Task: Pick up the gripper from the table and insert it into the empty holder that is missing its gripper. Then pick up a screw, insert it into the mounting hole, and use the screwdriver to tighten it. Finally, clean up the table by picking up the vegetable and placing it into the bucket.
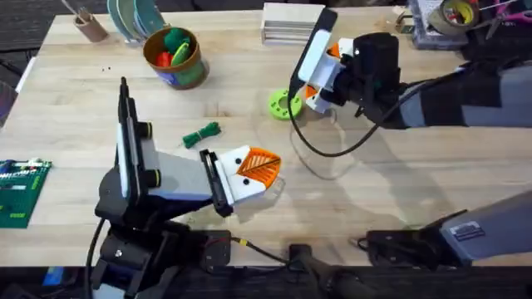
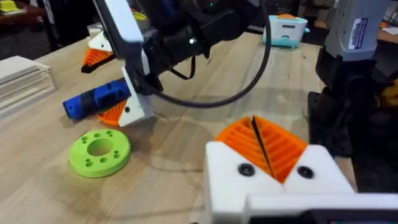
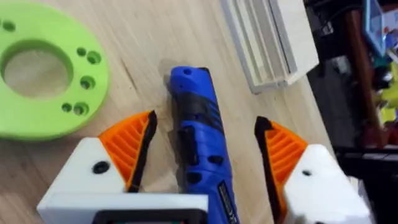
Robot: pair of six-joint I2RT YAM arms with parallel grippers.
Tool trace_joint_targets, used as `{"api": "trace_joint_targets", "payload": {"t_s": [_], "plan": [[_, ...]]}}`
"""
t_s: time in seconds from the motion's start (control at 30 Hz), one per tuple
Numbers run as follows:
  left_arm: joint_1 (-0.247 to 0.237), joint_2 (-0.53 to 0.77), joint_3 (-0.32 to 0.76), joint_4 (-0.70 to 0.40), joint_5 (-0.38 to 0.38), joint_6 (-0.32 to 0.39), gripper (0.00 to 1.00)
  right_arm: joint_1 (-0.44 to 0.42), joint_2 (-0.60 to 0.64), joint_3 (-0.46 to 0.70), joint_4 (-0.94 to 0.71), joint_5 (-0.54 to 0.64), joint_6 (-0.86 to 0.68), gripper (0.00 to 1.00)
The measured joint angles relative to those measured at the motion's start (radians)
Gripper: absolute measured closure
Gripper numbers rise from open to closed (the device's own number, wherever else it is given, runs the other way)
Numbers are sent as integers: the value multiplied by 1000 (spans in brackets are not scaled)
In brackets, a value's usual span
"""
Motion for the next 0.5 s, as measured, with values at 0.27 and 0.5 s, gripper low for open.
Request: {"api": "trace_joint_targets", "payload": {"t_s": [0.27,0.5], "plan": [[0,0,0,0,1,7,389,0,-190,0,-6,-2,273,23],[0,0,0,0,2,6,393,0,-354,0,-124,-25,468,23]]}}
